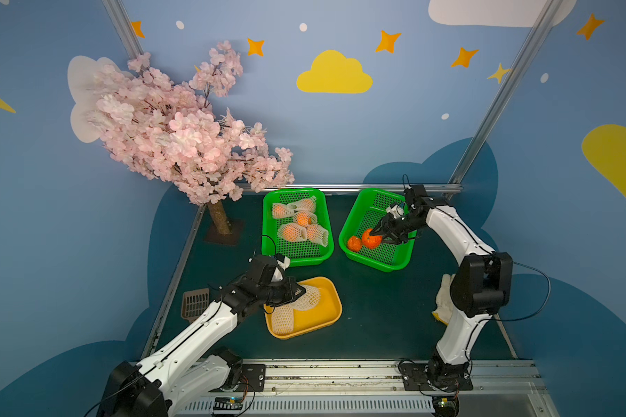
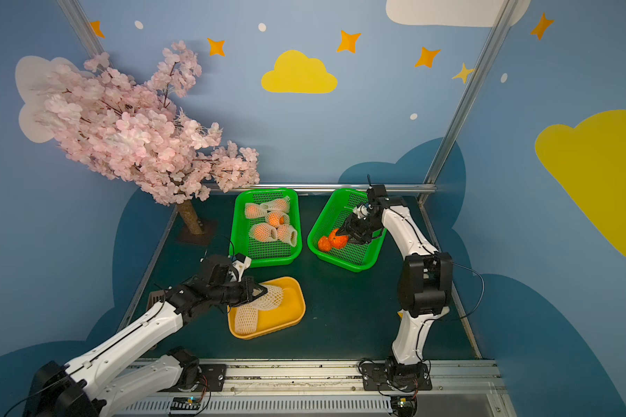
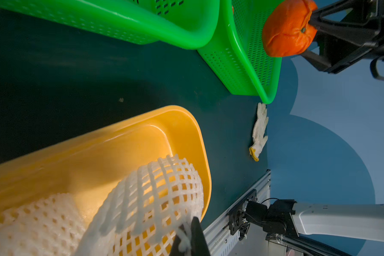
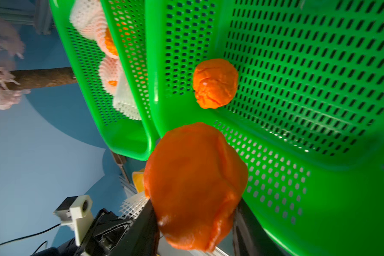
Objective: Remove foam nets from oranges
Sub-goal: Place the foam net into the storage box, then place the orange in the basket, then pick up the orange from the basket.
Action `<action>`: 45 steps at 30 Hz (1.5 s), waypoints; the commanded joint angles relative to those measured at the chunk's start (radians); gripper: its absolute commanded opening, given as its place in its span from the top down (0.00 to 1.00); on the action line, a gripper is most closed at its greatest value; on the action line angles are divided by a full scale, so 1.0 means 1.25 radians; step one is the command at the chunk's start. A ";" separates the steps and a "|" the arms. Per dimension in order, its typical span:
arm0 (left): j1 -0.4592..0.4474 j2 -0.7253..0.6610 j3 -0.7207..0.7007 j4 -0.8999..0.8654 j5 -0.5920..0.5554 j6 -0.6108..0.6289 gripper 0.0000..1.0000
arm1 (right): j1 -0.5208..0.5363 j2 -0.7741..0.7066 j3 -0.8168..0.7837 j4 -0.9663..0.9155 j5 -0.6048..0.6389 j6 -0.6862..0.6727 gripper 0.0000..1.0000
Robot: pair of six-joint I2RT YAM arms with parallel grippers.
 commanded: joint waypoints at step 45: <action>0.251 0.583 0.709 -0.299 -0.057 0.108 0.06 | 0.154 -0.336 -0.087 -0.193 0.061 -0.164 0.14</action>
